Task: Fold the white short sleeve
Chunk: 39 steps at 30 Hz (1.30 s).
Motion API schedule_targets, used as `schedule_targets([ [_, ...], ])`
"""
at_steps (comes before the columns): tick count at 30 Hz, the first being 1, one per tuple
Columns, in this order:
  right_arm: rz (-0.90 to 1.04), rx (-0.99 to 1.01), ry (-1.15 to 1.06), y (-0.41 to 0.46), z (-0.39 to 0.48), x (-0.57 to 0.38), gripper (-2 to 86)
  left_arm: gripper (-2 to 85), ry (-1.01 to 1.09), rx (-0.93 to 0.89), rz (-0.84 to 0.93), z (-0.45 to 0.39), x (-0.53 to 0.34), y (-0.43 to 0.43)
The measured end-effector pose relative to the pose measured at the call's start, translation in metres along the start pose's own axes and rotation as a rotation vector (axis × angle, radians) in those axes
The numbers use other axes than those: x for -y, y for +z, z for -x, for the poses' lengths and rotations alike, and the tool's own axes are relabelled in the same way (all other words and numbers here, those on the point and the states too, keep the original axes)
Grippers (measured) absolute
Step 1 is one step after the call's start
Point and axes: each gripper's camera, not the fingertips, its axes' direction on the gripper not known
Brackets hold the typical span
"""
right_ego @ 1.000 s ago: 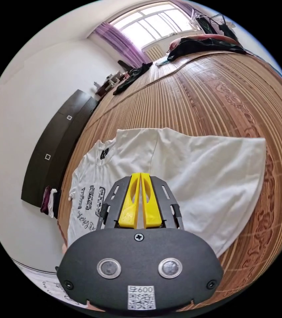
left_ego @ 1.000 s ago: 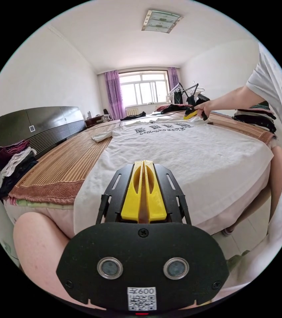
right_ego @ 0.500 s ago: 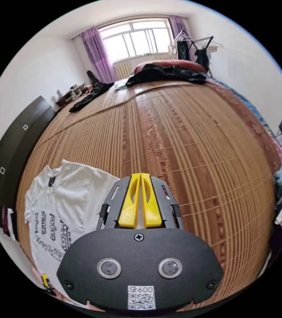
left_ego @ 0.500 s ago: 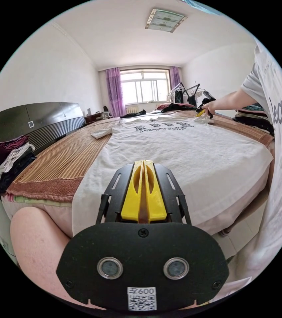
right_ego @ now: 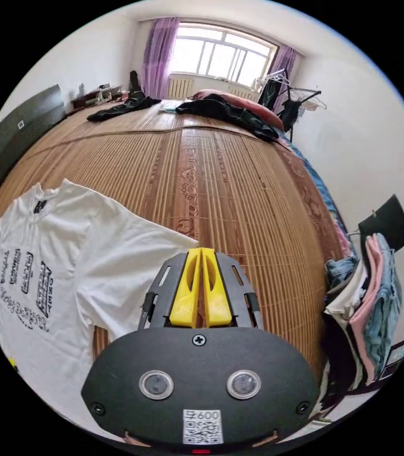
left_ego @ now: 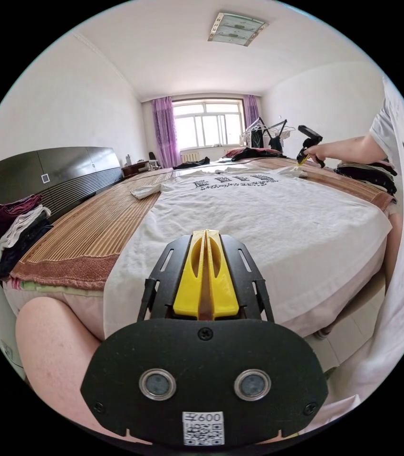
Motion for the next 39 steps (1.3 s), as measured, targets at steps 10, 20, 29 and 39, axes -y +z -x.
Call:
schedule_targets([
  [10,0.079,0.507,-0.155,0.0,0.098,-0.025,-0.9,0.2,0.004,0.003,-0.003,0.026,0.006,0.016],
  [20,0.072,0.359,0.025,-0.035,0.015,-0.082,-0.8,0.2,0.011,0.011,-0.018,0.045,0.004,0.035],
  [29,-0.052,0.515,0.007,-0.045,0.092,-0.065,-0.8,0.1,0.018,0.026,-0.021,0.057,-0.003,0.056],
  [39,0.013,0.474,0.15,-0.027,0.03,-0.098,-0.8,0.1,0.021,0.039,-0.027,0.065,-0.02,0.082],
])
